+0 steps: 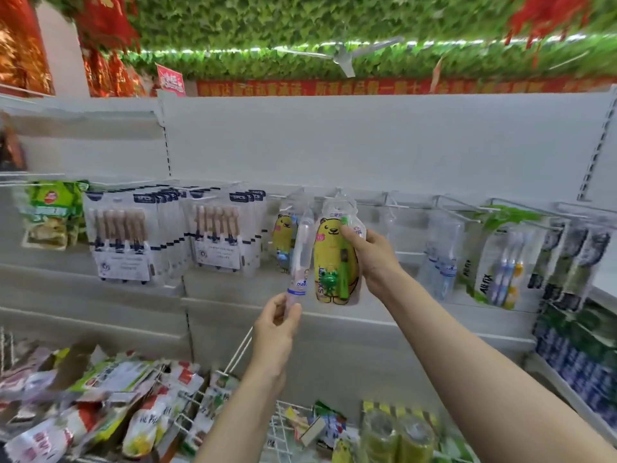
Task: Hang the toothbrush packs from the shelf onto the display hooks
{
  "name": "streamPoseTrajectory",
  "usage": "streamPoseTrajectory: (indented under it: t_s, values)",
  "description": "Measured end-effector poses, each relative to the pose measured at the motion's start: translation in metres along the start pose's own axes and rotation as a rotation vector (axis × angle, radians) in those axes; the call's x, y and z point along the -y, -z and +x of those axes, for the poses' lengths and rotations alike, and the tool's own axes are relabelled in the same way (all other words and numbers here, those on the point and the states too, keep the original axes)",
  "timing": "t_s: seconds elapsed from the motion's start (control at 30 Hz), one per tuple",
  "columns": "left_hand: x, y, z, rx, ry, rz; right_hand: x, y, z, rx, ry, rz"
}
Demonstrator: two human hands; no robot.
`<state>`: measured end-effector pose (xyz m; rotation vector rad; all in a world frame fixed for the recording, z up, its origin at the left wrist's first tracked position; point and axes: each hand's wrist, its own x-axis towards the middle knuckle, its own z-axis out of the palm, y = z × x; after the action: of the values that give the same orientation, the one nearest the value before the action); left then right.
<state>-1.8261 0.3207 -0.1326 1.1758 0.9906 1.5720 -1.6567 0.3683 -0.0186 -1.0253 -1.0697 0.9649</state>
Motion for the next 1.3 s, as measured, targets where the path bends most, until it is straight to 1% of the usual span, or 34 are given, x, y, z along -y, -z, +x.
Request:
streamPoseTrajectory:
  t_s: [0.1, 0.27, 0.43, 0.73, 0.87, 0.93, 1.17, 1.3]
  values:
    - [0.005, 0.0, 0.013, 0.021, 0.018, -0.027, -0.004, -0.005, 0.004, 0.033, -0.007, -0.011]
    - [0.01, -0.002, 0.032, 0.051, 0.046, -0.037, -0.029, -0.001, 0.013, 0.073, -0.046, 0.06]
    - [0.016, -0.007, 0.057, 0.051, 0.041, 0.008, -0.036, 0.007, 0.037, 0.059, 0.012, 0.098]
    - [0.025, -0.02, 0.088, 0.059, 0.035, -0.045, -0.042, 0.011, 0.062, 0.146, 0.099, 0.109]
    - [0.028, -0.023, 0.096, 0.047, 0.026, -0.06, -0.047, 0.012, 0.062, 0.179, 0.133, 0.2]
    - [0.032, -0.025, 0.099, 0.039, 0.019, -0.065, -0.048, 0.014, 0.063, 0.186, 0.133, 0.233]
    - [0.042, -0.031, 0.098, 0.039, 0.031, -0.062, -0.051, 0.015, 0.065, 0.179, 0.136, 0.232]
    - [0.043, -0.03, 0.099, 0.026, 0.037, -0.069, -0.048, 0.012, 0.067, 0.16, 0.095, 0.222]
